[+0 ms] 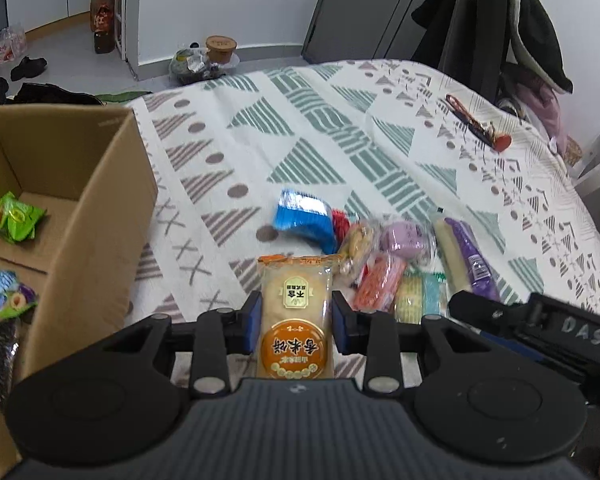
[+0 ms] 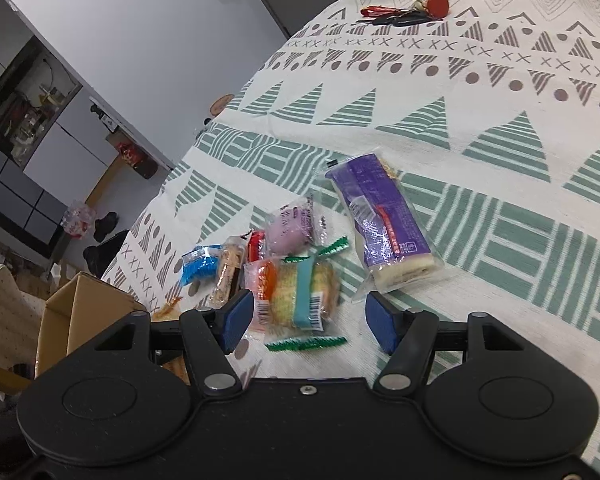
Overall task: Organize snacks
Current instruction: 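Grasp the orange-labelled bread pack with the left gripper while the right grasps the green-striped biscuit pack, then lift both held packs off the bed and carry them toward the cardboard box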
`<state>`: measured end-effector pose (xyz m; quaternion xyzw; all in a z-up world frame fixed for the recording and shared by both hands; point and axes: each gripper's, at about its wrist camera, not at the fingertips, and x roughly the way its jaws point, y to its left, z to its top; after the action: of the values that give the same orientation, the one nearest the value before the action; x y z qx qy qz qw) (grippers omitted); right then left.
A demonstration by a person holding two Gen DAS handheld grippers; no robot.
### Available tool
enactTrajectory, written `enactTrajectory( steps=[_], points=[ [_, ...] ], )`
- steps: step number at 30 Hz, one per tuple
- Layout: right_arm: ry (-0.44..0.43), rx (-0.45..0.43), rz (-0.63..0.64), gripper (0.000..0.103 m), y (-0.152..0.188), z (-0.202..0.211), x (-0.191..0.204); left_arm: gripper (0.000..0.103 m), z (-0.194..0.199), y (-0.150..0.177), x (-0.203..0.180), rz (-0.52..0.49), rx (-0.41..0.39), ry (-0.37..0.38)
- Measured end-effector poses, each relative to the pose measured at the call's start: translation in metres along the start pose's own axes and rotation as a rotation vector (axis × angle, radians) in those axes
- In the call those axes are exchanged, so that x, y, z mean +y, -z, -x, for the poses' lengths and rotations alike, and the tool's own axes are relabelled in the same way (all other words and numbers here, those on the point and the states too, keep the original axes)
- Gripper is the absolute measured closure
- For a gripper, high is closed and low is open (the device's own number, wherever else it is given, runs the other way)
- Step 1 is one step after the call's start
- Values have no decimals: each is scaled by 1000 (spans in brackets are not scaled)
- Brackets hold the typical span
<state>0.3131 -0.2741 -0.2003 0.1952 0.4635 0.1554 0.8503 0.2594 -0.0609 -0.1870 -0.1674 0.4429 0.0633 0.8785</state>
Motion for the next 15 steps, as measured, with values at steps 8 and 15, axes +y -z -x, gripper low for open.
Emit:
enactTrajectory(
  steps=[8,15],
  points=[
    [20,22,25,41,-1,-19,12,69,1,-9,12,13,-7,-5],
    [71,53,66,41,2,-35,17,69,-5,-10,18,20,7,-12]
  ],
)
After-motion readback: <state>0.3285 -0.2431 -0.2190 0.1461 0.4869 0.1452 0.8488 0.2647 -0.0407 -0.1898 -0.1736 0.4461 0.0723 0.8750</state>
